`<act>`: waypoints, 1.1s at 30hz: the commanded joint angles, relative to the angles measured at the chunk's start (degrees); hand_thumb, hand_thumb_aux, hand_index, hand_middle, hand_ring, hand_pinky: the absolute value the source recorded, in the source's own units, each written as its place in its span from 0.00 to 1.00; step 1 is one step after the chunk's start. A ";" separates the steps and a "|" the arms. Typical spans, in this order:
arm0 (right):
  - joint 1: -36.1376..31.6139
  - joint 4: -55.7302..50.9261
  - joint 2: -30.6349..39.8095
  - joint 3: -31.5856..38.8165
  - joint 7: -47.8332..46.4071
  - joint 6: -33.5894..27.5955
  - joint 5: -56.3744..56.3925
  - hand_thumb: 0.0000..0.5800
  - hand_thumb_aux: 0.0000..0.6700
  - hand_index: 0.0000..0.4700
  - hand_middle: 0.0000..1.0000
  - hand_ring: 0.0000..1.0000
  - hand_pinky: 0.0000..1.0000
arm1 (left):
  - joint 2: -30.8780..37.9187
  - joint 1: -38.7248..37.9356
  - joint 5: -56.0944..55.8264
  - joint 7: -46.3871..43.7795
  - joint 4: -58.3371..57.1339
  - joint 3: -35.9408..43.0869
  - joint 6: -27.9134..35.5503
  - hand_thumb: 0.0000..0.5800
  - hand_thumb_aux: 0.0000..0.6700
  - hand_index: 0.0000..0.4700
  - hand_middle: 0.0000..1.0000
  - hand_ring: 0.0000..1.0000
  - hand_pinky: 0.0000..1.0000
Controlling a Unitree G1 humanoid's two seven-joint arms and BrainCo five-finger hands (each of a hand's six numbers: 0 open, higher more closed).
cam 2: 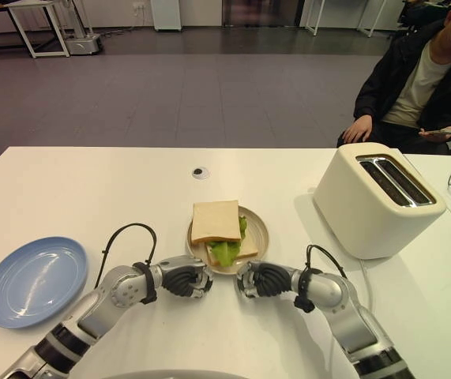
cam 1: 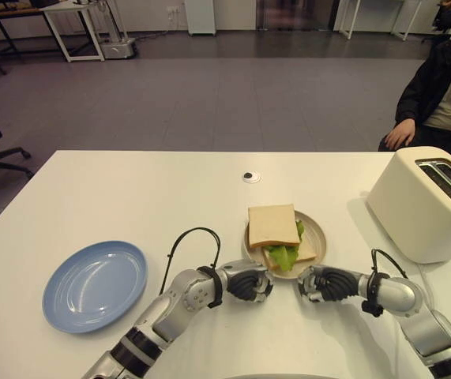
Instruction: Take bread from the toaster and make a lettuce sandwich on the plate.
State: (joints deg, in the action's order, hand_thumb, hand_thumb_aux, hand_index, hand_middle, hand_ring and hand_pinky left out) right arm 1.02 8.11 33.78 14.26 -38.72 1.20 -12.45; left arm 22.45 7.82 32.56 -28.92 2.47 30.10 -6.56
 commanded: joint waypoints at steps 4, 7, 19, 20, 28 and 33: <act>-5.34 -7.31 -8.76 -1.98 12.78 -1.57 -1.58 1.00 1.00 1.00 1.00 1.00 1.00 | -5.81 -0.49 -0.29 9.61 -9.63 -3.39 4.97 1.00 1.00 1.00 1.00 1.00 1.00; -5.33 -8.47 -10.09 -2.94 16.33 -1.02 -1.71 1.00 1.00 1.00 1.00 1.00 1.00 | -7.53 0.68 -0.57 13.10 -11.61 -4.46 4.97 1.00 1.00 1.00 1.00 1.00 1.00; 8.31 16.21 -22.02 -15.19 24.37 -4.40 17.09 0.00 0.00 0.00 0.00 0.00 0.00 | -12.59 -22.78 -23.25 16.69 22.02 -19.65 8.61 0.00 0.00 0.00 0.00 0.00 0.00; 9.63 16.91 -23.28 -15.94 25.67 -3.58 17.64 0.00 0.00 0.00 0.00 0.00 0.00 | -13.60 -24.24 -25.14 17.77 23.40 -21.45 8.65 0.00 0.00 0.00 0.00 0.00 0.00; 14.87 14.82 -27.87 -18.89 29.43 4.05 19.18 0.00 0.00 0.00 0.00 0.00 0.00 | -11.98 -26.50 -33.87 19.02 20.92 -34.41 -2.11 0.00 0.00 0.00 0.00 0.00 0.00; 15.38 12.48 -28.26 -20.63 30.01 6.39 19.84 0.00 0.00 0.00 0.00 0.00 0.00 | -11.03 -25.52 -39.90 17.76 17.71 -40.33 -5.63 0.00 0.00 0.00 0.00 0.00 0.00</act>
State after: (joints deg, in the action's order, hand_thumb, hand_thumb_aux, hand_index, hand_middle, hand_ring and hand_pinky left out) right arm 15.96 21.53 5.56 -5.39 -8.99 7.19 6.47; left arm 11.08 -18.20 -5.82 -10.77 21.54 -8.80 -11.83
